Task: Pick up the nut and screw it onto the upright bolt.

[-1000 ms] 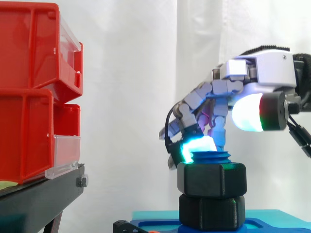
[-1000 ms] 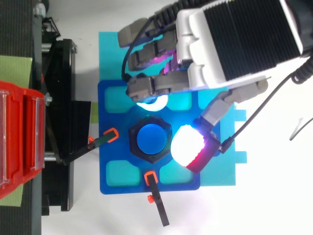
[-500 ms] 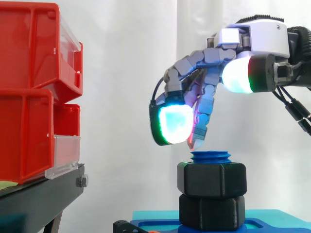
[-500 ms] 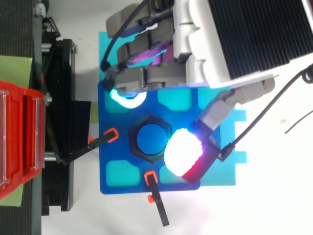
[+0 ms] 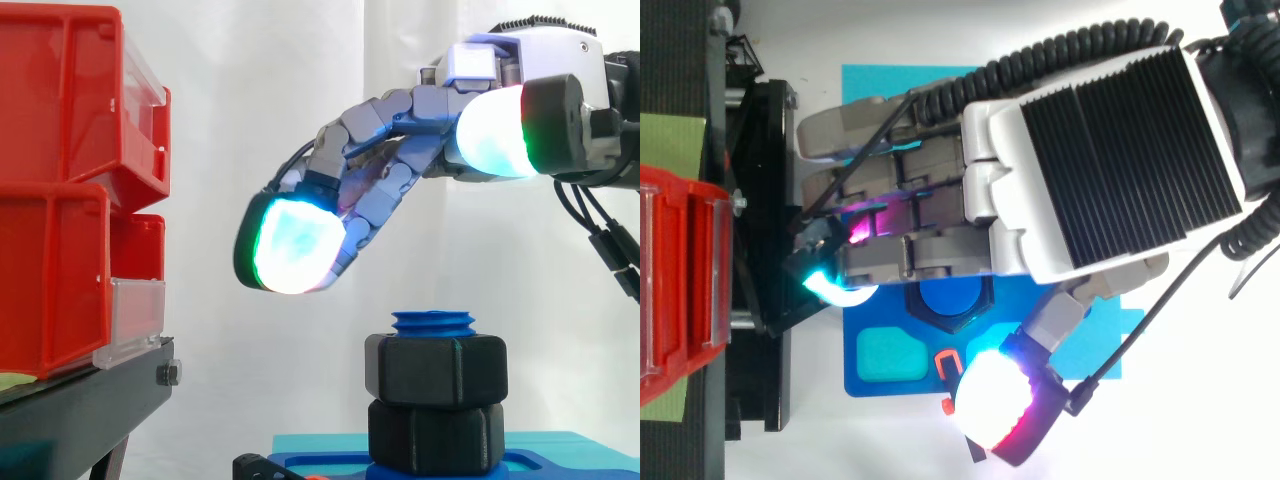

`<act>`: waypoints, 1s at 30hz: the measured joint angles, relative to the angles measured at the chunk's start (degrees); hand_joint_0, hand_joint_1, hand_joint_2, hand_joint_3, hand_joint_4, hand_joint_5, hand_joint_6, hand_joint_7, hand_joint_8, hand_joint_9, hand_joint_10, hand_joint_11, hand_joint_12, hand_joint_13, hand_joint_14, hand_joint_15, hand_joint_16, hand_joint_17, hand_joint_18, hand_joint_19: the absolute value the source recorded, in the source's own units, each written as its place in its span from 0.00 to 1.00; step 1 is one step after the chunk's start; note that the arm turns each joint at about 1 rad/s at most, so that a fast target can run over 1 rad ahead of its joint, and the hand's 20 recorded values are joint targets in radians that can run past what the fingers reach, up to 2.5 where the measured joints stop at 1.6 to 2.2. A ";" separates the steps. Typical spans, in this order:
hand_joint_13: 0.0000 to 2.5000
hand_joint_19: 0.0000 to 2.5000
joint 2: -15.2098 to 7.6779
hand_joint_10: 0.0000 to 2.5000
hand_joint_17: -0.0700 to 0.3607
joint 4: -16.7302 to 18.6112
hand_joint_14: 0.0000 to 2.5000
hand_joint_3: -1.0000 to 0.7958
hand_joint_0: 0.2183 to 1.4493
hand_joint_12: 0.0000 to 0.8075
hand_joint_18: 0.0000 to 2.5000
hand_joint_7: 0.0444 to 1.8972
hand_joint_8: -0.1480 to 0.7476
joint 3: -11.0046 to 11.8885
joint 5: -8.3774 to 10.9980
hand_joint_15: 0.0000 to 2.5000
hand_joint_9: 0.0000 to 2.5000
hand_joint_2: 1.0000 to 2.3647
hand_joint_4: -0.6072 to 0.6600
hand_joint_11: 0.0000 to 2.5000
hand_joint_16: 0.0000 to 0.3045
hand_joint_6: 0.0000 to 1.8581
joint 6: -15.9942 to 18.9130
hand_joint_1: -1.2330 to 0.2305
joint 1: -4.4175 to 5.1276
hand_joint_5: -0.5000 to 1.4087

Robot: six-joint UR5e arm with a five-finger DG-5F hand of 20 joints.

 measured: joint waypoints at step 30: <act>0.07 0.00 -0.02 0.00 0.36 -3.42 0.00 0.28 0.21 0.42 0.00 0.53 0.41 -1.64 -0.17 0.00 0.12 0.00 0.66 0.00 0.12 0.27 -0.52 0.87 -0.37 0.22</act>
